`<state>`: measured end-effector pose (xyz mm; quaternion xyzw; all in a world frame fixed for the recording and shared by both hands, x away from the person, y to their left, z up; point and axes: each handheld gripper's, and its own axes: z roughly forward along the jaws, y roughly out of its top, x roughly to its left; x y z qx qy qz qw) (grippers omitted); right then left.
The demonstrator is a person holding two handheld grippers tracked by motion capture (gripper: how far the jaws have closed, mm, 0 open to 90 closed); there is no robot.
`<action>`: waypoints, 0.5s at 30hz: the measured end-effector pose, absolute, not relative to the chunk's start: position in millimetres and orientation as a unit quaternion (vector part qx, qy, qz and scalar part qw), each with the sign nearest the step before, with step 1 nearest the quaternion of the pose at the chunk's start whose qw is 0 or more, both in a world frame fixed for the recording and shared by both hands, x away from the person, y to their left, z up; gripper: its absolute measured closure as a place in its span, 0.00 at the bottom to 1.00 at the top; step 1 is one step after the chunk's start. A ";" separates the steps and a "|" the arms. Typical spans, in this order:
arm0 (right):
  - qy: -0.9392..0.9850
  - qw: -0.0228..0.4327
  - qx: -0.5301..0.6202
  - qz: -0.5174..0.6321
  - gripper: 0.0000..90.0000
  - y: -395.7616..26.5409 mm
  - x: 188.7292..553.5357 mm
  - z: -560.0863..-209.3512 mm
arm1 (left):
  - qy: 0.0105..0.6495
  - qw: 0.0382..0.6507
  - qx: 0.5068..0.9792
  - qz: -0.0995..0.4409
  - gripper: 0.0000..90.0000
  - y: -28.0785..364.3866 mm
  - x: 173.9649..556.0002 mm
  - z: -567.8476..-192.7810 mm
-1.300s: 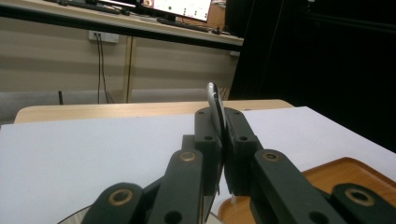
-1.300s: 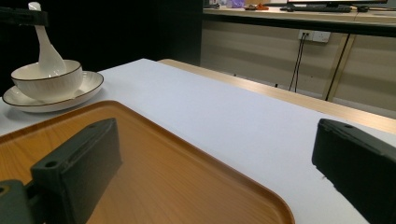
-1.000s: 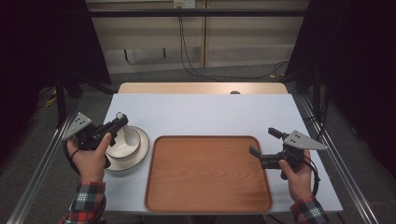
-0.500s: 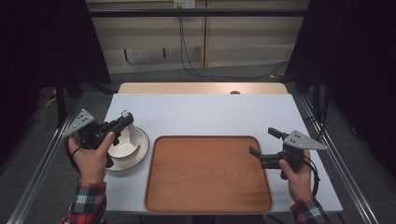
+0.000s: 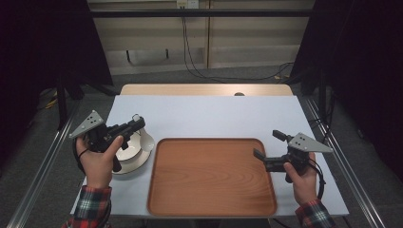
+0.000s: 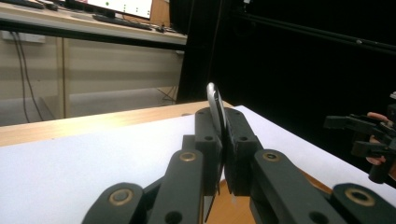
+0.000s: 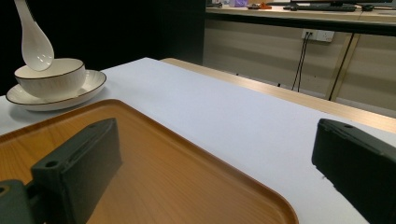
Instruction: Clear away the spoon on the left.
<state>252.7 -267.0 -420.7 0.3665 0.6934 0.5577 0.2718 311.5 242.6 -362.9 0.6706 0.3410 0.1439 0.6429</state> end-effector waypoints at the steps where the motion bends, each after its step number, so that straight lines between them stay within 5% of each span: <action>1: 0.693 0.272 0.366 0.558 0.01 -267.0 252.7 -420.7 | 0.343 0.644 0.669 0.143 0.95 240.9 311.1 -362.9; 15: 0.695 0.271 0.365 0.557 0.01 -266.4 252.7 -420.9 | 0.323 0.639 0.690 0.111 0.95 220.3 310.2 -371.2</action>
